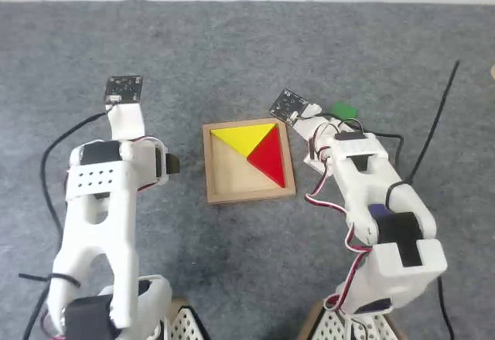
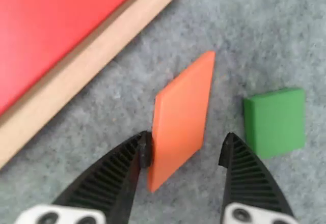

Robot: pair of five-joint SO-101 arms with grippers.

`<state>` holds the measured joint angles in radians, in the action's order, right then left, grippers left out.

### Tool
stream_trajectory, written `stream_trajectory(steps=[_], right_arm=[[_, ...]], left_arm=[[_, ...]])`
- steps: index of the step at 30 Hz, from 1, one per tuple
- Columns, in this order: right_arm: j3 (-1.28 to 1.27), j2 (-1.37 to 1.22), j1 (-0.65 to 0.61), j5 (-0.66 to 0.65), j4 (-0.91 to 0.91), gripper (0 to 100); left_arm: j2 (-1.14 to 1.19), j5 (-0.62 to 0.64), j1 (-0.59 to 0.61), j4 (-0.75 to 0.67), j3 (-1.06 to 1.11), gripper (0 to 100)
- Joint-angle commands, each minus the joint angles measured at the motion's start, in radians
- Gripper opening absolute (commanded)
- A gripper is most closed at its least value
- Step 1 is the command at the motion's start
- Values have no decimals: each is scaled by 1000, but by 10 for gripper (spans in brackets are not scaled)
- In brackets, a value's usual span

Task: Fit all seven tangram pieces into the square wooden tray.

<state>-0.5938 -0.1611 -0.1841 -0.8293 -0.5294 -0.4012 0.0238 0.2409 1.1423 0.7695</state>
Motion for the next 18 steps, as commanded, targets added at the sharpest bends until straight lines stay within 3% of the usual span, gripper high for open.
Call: stream_trajectory(steps=[1,6,12,18], right_arm=[[52,-2,-12,-15,18,231],[54,-4,-38,-17,21,217],[52,-4,-42,-58,12,8],[51,5,-33,-58,-47,8]], left_arm=[[-35,15,6,-41,8,250],[-34,15,8,-63,38,250],[-34,15,107,-101,50,250],[-32,15,135,-114,51,250]])
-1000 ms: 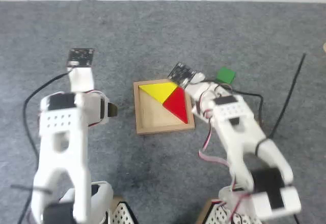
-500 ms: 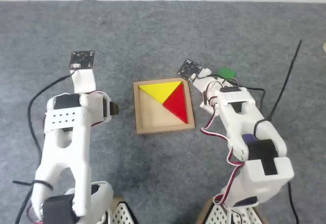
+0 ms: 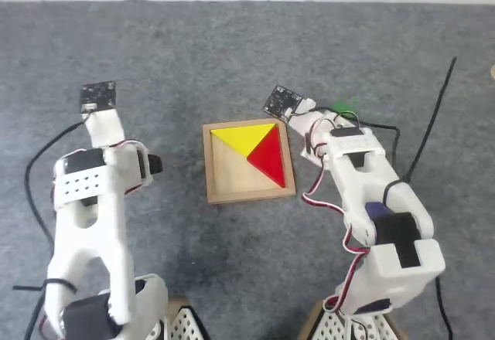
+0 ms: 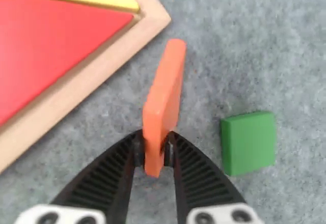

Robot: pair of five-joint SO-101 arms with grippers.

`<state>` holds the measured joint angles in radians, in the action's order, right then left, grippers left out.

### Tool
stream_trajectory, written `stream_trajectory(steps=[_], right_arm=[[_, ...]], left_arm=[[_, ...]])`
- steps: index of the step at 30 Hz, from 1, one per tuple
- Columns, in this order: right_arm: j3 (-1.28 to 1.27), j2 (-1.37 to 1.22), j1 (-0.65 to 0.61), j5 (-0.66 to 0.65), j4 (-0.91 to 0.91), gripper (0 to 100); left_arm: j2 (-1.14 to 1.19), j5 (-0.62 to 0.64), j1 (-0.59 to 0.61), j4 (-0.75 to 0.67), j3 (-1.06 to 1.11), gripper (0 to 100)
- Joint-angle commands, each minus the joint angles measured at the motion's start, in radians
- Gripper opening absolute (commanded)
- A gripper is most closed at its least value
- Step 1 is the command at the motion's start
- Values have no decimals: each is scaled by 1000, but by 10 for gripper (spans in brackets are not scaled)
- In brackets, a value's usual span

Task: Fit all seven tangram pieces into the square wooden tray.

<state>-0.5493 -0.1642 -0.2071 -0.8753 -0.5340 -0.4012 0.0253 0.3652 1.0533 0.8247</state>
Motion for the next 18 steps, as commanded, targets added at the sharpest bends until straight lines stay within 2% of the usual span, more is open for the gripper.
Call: stream_trajectory(steps=[1,5,11,14,18], right_arm=[[8,8,-7,-12,-58,8],[5,28,30,-6,-74,8],[3,220,81,110,-170,8],[3,372,56,173,-269,8],[2,558,-50,275,-380,8]], left_arm=[[-32,14,11,-25,-4,250],[-32,14,11,-25,-4,250],[-32,14,11,-25,-4,250],[-32,14,11,-35,-2,250],[-32,14,11,-37,-2,250]])
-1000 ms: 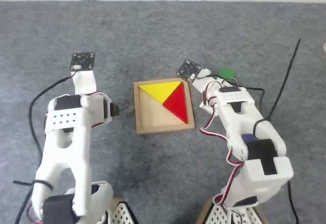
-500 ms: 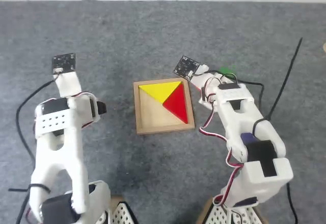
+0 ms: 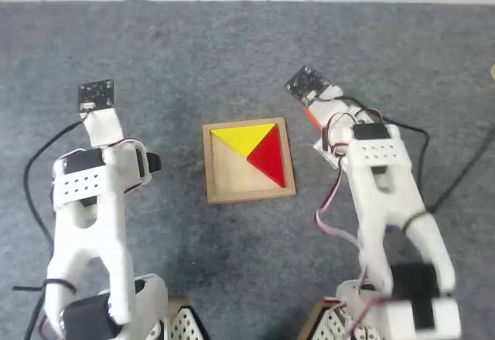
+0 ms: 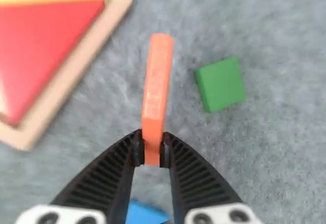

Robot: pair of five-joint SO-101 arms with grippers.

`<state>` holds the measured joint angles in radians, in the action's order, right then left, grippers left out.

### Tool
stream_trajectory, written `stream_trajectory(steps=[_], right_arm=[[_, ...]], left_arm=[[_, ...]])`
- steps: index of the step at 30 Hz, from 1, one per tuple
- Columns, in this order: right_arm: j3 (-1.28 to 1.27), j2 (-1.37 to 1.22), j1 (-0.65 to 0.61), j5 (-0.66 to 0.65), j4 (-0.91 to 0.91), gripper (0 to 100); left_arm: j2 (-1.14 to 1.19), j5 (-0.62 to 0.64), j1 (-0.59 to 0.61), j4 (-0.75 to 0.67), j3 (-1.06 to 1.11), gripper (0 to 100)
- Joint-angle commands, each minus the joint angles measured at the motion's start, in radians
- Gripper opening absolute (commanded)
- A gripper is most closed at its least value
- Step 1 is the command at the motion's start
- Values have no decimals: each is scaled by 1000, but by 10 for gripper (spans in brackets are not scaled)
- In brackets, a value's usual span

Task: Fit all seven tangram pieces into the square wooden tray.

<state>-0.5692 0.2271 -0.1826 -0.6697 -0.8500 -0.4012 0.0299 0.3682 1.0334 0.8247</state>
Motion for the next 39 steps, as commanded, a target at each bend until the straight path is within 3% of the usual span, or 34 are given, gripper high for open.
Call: stream_trajectory(steps=[1,8,19,39], right_arm=[[18,194,-110,94,-71,8],[-77,117,-372,206,127,8],[49,-225,-407,204,214,8],[44,-246,-588,201,143,10]], left_arm=[[-32,9,8,-17,-2,250],[-32,11,54,-17,-2,250],[-32,11,109,-18,-12,250],[-32,11,110,-18,-12,250]])
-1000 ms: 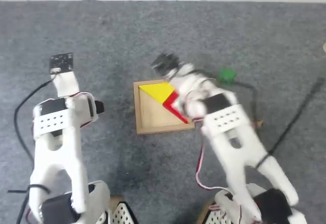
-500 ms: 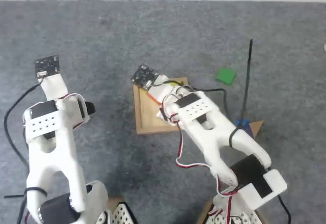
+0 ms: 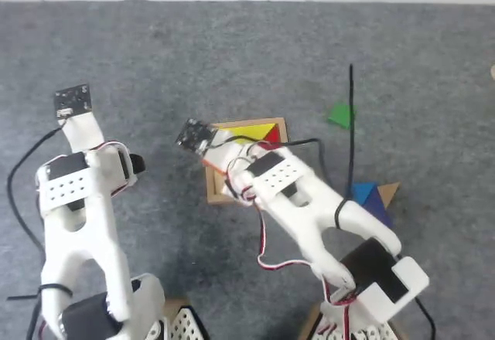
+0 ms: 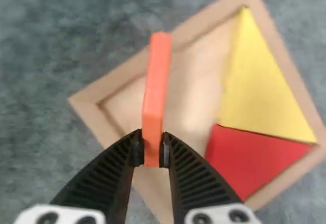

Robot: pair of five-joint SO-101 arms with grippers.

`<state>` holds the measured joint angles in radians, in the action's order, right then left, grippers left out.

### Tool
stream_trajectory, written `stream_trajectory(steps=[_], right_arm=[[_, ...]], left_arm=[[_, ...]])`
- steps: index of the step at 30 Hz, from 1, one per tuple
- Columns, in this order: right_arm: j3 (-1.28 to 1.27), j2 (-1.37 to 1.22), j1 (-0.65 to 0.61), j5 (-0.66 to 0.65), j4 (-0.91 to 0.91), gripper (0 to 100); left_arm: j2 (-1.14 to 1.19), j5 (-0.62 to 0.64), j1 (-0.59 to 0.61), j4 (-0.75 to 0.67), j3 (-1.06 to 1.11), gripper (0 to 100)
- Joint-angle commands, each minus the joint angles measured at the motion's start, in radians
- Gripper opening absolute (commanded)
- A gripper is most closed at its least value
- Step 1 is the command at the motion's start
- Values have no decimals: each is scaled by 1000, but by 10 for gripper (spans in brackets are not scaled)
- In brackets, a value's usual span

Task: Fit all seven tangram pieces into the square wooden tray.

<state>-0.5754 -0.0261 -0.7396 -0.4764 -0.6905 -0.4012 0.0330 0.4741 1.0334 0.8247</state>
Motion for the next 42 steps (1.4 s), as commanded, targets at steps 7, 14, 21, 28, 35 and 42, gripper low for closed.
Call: stream_trajectory(steps=[7,14,21,28,35,42], right_arm=[[51,10,-44,9,-30,11],[80,10,30,14,-31,11],[118,8,193,43,-33,9],[115,-45,160,41,12,10],[127,-143,147,44,51,113],[140,-142,76,43,4,118]], left_arm=[[-32,8,5,-20,-12,250],[-32,8,6,-32,-8,250],[-32,8,6,-32,-7,250],[-32,8,6,-32,-5,250],[-32,8,6,-32,-5,250],[-32,8,6,-32,-7,250]])
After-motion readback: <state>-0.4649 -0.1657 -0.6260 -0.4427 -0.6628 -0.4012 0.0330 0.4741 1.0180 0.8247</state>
